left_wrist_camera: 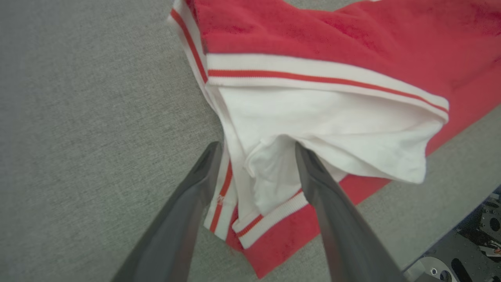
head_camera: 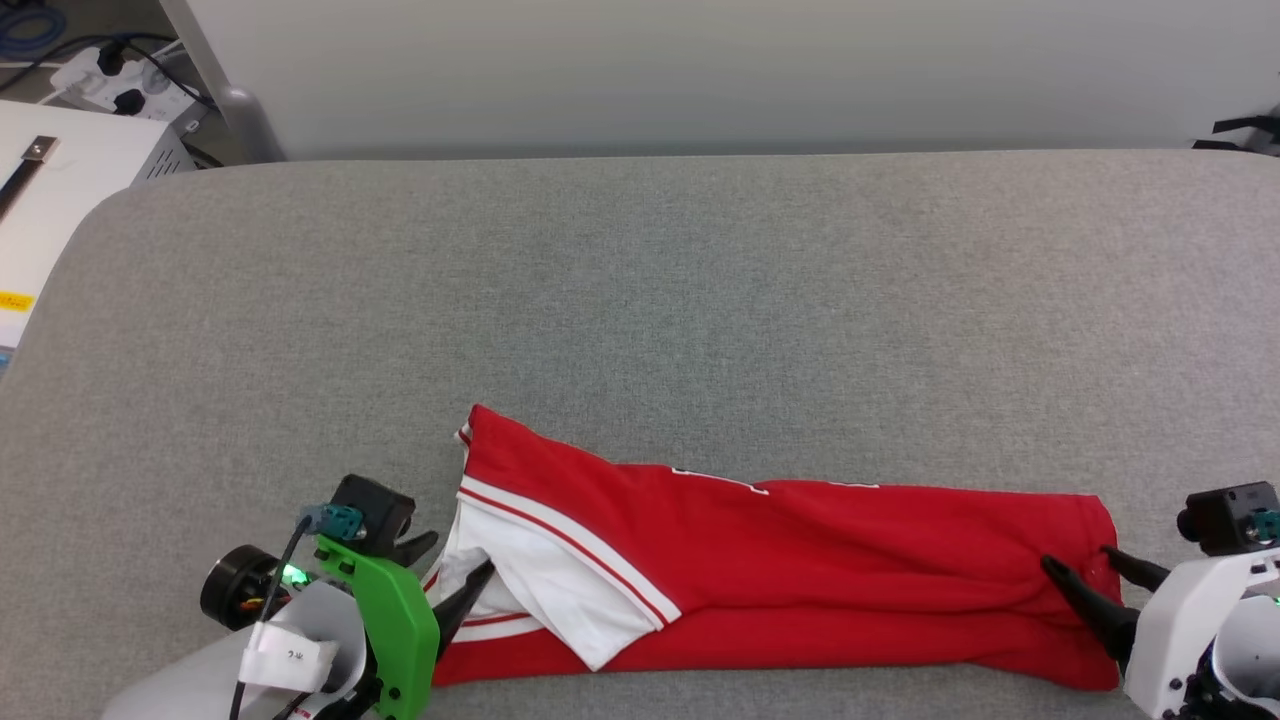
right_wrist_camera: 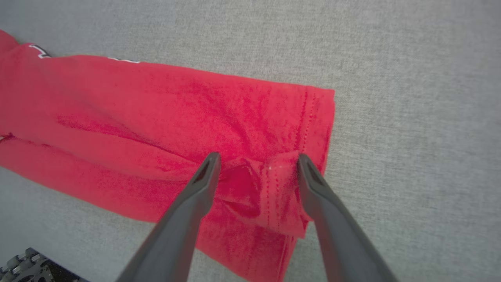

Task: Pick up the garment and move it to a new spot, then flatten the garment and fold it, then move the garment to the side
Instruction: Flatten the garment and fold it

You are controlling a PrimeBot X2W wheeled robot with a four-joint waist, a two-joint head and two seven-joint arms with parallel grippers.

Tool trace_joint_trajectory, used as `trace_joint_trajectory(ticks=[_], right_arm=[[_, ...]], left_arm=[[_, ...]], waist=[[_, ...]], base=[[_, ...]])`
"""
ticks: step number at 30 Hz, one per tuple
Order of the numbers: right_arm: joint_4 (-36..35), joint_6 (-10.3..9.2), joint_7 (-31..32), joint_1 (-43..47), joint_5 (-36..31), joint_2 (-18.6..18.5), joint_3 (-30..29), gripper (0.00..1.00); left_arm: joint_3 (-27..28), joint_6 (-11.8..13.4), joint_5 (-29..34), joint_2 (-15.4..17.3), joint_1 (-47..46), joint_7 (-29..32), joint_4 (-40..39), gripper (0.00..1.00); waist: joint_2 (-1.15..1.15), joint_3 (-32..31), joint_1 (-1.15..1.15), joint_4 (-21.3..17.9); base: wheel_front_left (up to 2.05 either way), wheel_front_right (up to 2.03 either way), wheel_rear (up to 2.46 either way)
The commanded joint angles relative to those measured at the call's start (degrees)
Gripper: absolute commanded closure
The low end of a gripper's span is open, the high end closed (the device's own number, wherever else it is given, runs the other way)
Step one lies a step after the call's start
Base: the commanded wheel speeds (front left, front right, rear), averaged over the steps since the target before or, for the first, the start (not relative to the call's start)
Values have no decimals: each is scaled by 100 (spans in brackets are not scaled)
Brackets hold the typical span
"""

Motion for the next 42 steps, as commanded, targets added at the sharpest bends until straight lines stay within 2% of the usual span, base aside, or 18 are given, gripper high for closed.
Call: trace_joint_trajectory(ticks=[1,5,6,8,14,16,17,19,22,30,42], right_arm=[[-178,-3,-71,89,65,-73,-113,0],[-683,-3,-14,259,273,-300,-523,0],[-885,-3,119,340,396,-428,-733,0],[-1010,-3,289,406,493,-565,-939,0],[-1054,-3,1325,576,1062,-842,-1263,0],[-1002,-3,1625,589,1206,-906,-1353,0],[-875,-3,1979,585,1418,-881,-1464,0],[-770,-3,2110,562,1507,-819,-1527,0],[-598,-3,2236,525,1546,-712,-1555,0],[-95,-3,2340,327,1639,-348,-1368,0],[-41,-3,2261,147,1924,74,-533,0]], left_arm=[[102,151,111,44,147,-246,-51,0],[298,569,253,116,312,-842,-274,0],[408,801,329,139,374,-1130,-382,0],[507,1013,432,145,426,-1345,-473,0],[926,1628,899,82,604,-1625,-695,0],[1174,1799,1108,13,682,-1640,-798,0],[1721,2010,1532,-146,913,-1644,-1047,0],[2050,2067,1812,-260,1111,-1644,-1167,0],[2477,2035,2166,-456,1394,-1645,-1300,0],[3420,1621,3008,-1067,1976,-1646,-1369,0],[4258,1062,3821,-1778,2435,-1646,-1213,0]], waist=[[0,-104,0,-10],[0,-238,0,5],[0,-273,0,22],[0,-296,0,44],[0,-252,0,130],[0,-200,0,176],[0,-103,0,253],[0,-44,0,310],[0,63,0,391],[0,359,0,622],[0,446,0,788]], base=[[0,0,0],[0,0,0],[0,0,0],[0,0,0],[0,0,0],[0,0,0],[0,0,0],[0,0,0],[0,0,0],[0,0,0],[0,0,0]])
